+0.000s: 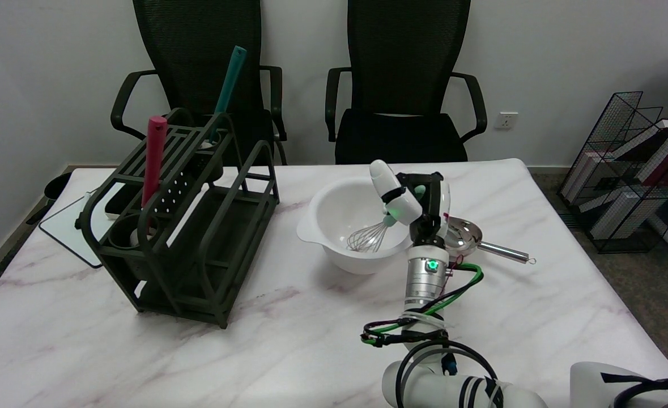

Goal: Pick up the whisk.

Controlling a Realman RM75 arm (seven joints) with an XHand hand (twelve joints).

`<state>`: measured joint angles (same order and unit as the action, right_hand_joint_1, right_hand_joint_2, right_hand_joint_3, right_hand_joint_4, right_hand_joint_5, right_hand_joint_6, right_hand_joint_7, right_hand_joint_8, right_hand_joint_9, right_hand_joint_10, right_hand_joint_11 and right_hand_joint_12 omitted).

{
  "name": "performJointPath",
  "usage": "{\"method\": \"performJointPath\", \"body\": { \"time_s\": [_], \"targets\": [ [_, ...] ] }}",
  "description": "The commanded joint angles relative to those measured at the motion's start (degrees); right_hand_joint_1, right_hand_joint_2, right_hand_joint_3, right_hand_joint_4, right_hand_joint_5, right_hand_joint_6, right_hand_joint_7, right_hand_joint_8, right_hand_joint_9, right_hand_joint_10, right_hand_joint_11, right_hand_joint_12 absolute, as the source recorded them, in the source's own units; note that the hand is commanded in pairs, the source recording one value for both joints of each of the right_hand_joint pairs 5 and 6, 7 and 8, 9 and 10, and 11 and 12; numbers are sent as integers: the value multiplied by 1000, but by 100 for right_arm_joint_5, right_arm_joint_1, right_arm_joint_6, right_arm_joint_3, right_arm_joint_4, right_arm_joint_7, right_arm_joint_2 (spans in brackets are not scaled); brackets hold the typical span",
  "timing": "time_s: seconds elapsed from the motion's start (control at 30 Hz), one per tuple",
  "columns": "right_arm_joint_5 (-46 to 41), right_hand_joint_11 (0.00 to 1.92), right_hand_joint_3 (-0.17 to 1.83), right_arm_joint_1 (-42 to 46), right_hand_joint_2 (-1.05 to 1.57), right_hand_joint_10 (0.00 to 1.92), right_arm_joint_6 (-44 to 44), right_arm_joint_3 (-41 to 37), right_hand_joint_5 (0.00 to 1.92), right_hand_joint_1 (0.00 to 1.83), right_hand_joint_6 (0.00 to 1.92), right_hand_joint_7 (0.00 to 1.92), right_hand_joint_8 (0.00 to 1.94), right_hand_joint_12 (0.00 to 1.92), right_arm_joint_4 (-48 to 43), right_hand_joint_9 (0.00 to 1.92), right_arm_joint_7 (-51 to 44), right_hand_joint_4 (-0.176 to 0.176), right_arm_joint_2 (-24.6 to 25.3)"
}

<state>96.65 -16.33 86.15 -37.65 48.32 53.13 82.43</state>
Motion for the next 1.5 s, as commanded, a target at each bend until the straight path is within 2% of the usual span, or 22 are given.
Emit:
{"method": "performJointPath", "body": {
  "time_s": [0.03,0.2,0.33,0.47,0.6,0.7,0.8,1.17,1.37,1.5],
  "targets": [
    [12,1751,529,-28,497,1875,-34,8,1920,896,1920,1920,1920,1751,52,1875,5,0,-15],
    [28,1804,545,-44,517,1920,-127,8,1920,901,1920,1920,1920,1804,137,1920,5,0,-15],
    [40,1885,571,-60,629,1920,-239,8,1920,930,1920,1920,1920,1885,275,1920,-19,0,-52],
    [92,1920,726,-60,960,1920,-473,8,1920,969,1920,1920,1920,1920,487,1920,-32,0,-161],
    [107,1920,786,-49,1276,1920,-562,8,1920,985,1920,1920,1920,1920,756,1920,-35,0,-293],
    [151,1920,793,-2,1423,1920,-670,8,1920,978,1920,1920,1920,1920,1050,1920,-32,0,-471],
    [142,1920,796,89,1458,1920,-841,12,1920,978,1920,1920,1920,1920,1476,1920,0,0,-655],
    [-10,1920,839,471,1514,1920,-1387,-115,1920,948,1920,1920,1920,1920,3124,1920,5,0,-1628],
    [-545,1920,792,581,1561,1920,-1641,-139,1920,958,1920,1920,1920,1920,3874,1920,76,0,-2575],
    [-821,1920,723,739,1571,1920,-1805,-374,1920,949,1920,1920,1920,1920,4175,1920,446,0,-3193]
  ]
}}
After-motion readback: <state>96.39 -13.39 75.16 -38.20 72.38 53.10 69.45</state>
